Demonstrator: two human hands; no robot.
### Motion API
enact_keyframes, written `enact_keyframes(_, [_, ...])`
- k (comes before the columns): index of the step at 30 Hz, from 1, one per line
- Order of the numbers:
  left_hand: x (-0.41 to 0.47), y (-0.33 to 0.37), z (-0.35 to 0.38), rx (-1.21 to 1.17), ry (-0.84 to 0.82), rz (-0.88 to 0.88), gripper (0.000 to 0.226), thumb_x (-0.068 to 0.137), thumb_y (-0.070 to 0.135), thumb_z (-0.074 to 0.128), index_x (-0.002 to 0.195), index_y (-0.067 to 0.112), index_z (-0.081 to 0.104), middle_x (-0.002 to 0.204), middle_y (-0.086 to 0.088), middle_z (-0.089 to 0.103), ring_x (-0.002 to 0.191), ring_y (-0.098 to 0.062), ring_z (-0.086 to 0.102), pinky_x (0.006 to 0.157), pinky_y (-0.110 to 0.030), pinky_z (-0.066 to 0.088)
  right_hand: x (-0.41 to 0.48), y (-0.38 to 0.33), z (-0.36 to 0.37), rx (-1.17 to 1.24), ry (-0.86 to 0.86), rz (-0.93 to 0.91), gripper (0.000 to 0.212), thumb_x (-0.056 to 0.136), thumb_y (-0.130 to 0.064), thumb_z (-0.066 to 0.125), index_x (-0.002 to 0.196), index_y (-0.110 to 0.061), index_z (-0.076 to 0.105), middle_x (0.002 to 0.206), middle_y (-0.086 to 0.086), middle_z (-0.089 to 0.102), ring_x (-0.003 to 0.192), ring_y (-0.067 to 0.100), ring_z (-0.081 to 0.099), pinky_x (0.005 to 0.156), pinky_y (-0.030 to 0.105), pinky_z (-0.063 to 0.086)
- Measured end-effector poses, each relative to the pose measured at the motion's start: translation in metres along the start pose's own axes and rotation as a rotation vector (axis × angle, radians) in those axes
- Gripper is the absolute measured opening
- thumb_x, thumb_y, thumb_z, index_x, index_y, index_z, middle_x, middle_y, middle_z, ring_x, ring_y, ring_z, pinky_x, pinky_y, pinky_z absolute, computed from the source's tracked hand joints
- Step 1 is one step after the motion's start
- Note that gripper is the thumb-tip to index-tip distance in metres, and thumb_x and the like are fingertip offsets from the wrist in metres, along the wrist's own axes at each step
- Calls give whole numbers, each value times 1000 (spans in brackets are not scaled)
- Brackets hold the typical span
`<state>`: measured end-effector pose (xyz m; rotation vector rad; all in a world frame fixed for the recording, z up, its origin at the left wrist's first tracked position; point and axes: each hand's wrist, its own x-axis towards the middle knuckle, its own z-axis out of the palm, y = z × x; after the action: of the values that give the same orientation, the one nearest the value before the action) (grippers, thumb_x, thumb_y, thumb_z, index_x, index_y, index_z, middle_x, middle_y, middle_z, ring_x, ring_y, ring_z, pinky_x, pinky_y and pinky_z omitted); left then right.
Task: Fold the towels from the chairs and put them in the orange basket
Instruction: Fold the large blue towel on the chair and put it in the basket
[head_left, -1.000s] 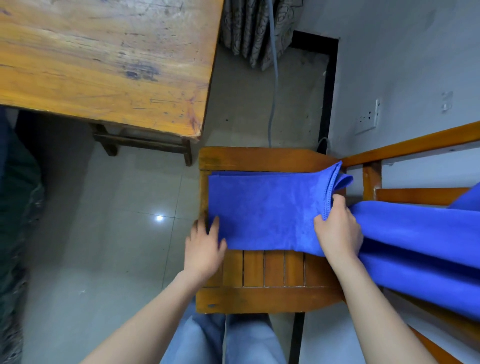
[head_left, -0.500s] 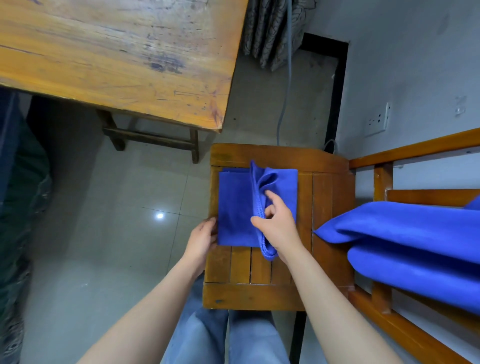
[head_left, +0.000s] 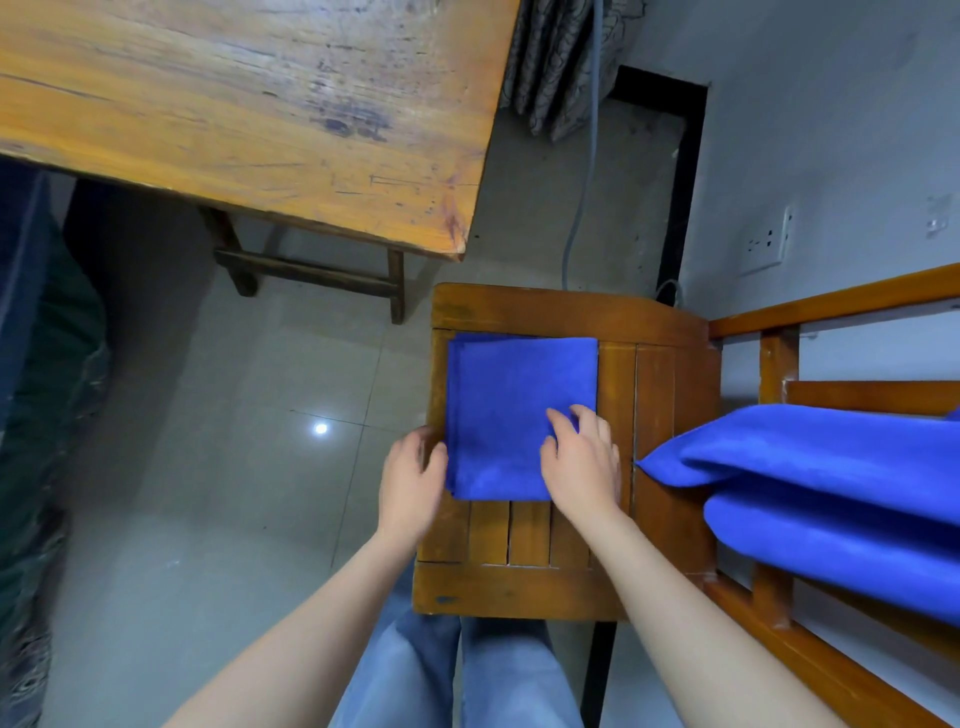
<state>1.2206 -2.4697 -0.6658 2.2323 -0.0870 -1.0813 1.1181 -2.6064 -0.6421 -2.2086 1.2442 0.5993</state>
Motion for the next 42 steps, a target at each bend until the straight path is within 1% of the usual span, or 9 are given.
enact_keyframes(5, [-6,-7,15,847,-40,748,56,69,29,66,122,11,56,132,-17,54,120,-34,52,90,-42,49,-7,27,7,-362,-222,-266,57,99,-32,35,150,-27,12,159,8,-9,146,27,-7,115,38,15])
enact_keyframes(9, [9,0,19,1008,-178,576,73,82,33,63,143,7,32,153,-13,27,141,-28,27,111,-45,27,-4,34,10,-315,-49,-300,52,89,-21,56,139,-17,44,154,15,23,143,31,22,111,42,32])
enact_keyframes(12, [4,-6,16,1059,-144,608,75,56,31,82,122,3,58,130,-19,56,117,-35,56,89,-48,49,-4,52,16,-358,23,-397,52,64,-26,81,113,-15,68,129,16,58,120,32,56,90,43,51])
enact_keyframes(16, [-11,-29,22,1052,-57,843,74,55,26,78,121,3,55,128,-18,58,119,-34,54,92,-47,48,-8,67,23,-487,-26,-525,81,50,-49,85,121,-15,64,126,16,61,117,31,59,89,42,51])
enact_keyframes(19, [-11,-43,32,1097,-34,953,71,65,25,64,130,7,40,132,-18,55,127,-33,43,98,-46,44,-4,63,26,-507,1,-498,94,40,-43,91,124,-14,61,128,20,58,118,35,57,90,44,50])
enact_keyframes(23, [0,-41,42,1122,-37,826,93,51,22,83,131,10,38,128,-28,54,116,-42,55,92,-48,48,6,61,38,-512,10,-503,93,32,-25,95,119,-17,65,126,23,58,117,39,57,87,46,51])
enact_keyframes(30, [22,-31,52,1127,170,881,42,76,15,34,117,10,44,110,-30,62,98,-44,63,82,-51,51,19,56,50,-449,206,-537,54,47,-3,88,98,-13,72,105,26,67,95,43,65,72,42,56])
enact_keyframes(36, [28,-9,43,1126,94,902,62,38,7,80,95,10,56,77,-20,65,64,-35,63,49,-29,50,18,59,44,-346,379,-656,30,63,-3,57,86,-13,73,87,16,70,79,36,68,58,30,55])
enact_keyframes(42, [2,27,28,1173,-17,926,54,16,10,85,67,14,66,48,-4,51,42,-23,53,36,-17,31,-10,63,23,-329,487,-653,39,67,-6,34,86,-14,67,77,10,67,70,30,66,47,24,47])
